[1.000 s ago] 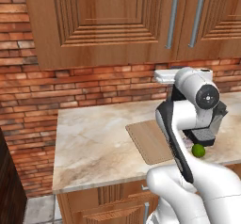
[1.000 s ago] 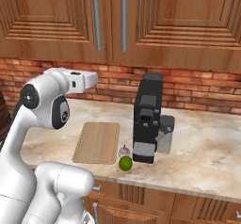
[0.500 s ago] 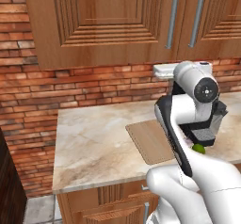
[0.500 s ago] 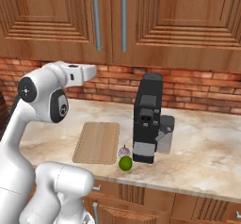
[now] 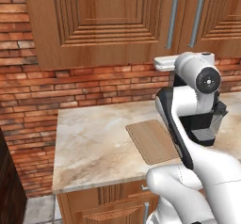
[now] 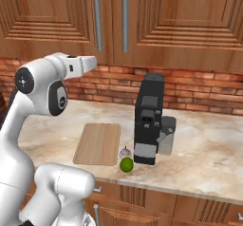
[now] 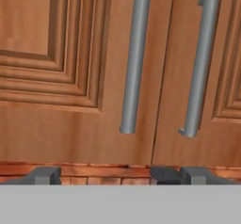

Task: Open the cabinet. Place the bowl and condiment on the counter. Then place the lime and garlic on the cutting board.

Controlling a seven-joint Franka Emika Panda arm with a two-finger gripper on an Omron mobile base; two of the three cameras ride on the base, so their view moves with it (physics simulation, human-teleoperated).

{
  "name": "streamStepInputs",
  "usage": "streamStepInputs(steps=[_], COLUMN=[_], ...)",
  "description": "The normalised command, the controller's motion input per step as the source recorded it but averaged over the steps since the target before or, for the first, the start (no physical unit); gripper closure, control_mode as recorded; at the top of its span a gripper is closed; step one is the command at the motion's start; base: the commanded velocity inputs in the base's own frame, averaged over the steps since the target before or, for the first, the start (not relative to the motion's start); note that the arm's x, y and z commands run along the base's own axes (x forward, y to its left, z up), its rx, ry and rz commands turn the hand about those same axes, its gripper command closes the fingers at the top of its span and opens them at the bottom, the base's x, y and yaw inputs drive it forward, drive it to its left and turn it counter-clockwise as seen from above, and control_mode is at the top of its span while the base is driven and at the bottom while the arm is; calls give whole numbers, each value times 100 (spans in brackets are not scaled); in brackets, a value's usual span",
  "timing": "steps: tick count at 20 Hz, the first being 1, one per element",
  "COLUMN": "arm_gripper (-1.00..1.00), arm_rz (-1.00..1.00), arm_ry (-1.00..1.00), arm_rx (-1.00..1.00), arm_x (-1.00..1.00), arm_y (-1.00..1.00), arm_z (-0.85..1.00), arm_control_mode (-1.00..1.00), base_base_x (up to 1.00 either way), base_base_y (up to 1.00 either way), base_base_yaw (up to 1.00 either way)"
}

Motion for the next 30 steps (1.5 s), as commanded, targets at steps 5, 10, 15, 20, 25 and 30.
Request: streamStepInputs(steps=[5, 10, 15, 20, 25, 30], arm_gripper=[-100, -100, -100, -100, -100, -100], arm_rz=[0, 0, 3, 4, 6, 9], arm_ry=[0, 0, 0, 0, 0, 1], arm_rx=[0, 0, 1, 7, 5, 0], arm_x=[2, 8, 13, 19, 21, 23], arm_y=[-1, -1, -10, -15, -16, -6], arm_z=[20, 22, 14, 1, 4, 14], arm_control_mode=[-100, -100, -100, -100, -100, -100], base_base_x=[0, 0, 0, 0, 0, 0], base_base_y=[0, 0, 0, 0, 0, 0], base_base_yaw=[0, 0, 0, 0, 0, 0])
